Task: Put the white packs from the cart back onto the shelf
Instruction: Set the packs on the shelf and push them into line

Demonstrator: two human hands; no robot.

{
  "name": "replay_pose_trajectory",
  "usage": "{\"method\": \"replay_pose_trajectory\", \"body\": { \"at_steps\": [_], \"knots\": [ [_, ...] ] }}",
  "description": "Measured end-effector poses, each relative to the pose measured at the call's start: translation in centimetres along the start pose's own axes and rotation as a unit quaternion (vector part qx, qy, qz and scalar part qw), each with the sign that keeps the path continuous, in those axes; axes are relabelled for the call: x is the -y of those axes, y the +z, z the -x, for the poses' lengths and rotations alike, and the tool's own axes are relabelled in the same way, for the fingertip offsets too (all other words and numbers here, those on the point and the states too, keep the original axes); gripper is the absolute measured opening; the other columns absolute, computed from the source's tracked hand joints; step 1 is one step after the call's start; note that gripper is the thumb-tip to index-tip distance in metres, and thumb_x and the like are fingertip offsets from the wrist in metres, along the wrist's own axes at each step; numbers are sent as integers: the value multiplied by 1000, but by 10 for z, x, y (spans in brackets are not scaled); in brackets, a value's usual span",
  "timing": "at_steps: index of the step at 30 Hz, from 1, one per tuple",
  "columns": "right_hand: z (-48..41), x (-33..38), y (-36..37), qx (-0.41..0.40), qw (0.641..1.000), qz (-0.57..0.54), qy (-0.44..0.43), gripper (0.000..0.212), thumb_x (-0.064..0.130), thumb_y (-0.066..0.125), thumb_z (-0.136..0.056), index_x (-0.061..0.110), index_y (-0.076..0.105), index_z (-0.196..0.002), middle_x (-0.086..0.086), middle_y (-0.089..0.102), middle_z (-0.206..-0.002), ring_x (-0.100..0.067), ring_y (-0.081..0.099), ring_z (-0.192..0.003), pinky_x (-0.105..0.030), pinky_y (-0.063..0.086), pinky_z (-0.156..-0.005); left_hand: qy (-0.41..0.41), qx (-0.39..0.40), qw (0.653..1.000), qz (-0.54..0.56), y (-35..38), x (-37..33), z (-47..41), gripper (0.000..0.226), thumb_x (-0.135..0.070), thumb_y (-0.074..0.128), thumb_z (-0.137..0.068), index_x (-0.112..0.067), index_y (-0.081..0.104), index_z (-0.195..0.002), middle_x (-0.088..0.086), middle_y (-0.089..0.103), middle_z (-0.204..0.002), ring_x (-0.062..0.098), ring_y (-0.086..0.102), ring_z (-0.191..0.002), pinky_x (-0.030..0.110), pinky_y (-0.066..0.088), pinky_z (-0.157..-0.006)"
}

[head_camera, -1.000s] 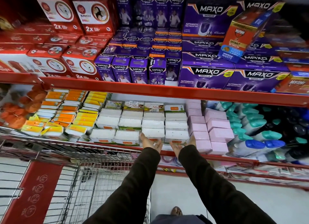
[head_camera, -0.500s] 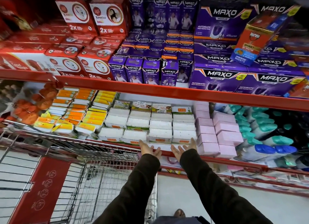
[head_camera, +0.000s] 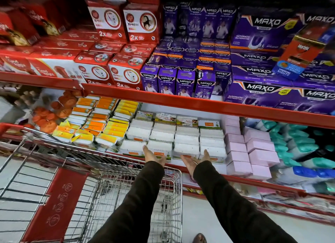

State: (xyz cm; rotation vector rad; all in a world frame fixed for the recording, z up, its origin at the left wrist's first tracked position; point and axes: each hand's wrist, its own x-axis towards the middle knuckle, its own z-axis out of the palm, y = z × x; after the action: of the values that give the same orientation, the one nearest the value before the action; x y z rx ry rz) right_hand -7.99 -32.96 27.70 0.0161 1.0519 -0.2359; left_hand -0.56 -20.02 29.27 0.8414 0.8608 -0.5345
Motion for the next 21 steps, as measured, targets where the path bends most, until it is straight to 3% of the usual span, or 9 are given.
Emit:
{"method": "replay_pose_trajectory", "body": {
  "at_steps": [8, 12, 16, 21],
  "knots": [
    [-1, 1, -2, 12, 999, 41, 20, 78, 54, 52, -96, 2, 30, -150, -23, 32, -156, -45, 42, -137, -53, 44, -108, -13, -6, 1000, -20, 4, 2, -9, 68, -52, 43, -100, -20, 21, -156, 11, 13, -165, 38, 29, -144, 42, 43, -111],
    [-2, 2, -3, 13, 999, 43, 24, 78, 54, 52, -95, 3, 30, -150, -24, 34, -155, -45, 43, -136, -53, 46, -103, -19, 1, 1000, -10, 4, 3, -18, 75, -57, 48, -95, -20, 22, -156, 14, 19, -162, 38, 41, -136, 39, 48, -103],
    [-1, 1, -2, 8, 999, 43, 25, 78, 53, 53, -95, 3, 29, -150, -23, 32, -156, -44, 42, -136, -52, 44, -105, -13, 7, 1000, -25, 5, 7, -22, 77, -57, 50, -94, -20, 22, -155, 15, 26, -158, 38, 47, -130, 43, 45, -106],
    [1, 1, 0, 6, 998, 58, 27, 85, 59, 52, -93, 4, 26, -152, -23, 31, -157, -45, 43, -135, -51, 44, -105, -17, 23, 999, -30, -1, 5, -21, 77, -59, 43, -96, -16, 19, -156, 20, 28, -158, 39, 38, -140, 45, 31, -118]
  ]
}}
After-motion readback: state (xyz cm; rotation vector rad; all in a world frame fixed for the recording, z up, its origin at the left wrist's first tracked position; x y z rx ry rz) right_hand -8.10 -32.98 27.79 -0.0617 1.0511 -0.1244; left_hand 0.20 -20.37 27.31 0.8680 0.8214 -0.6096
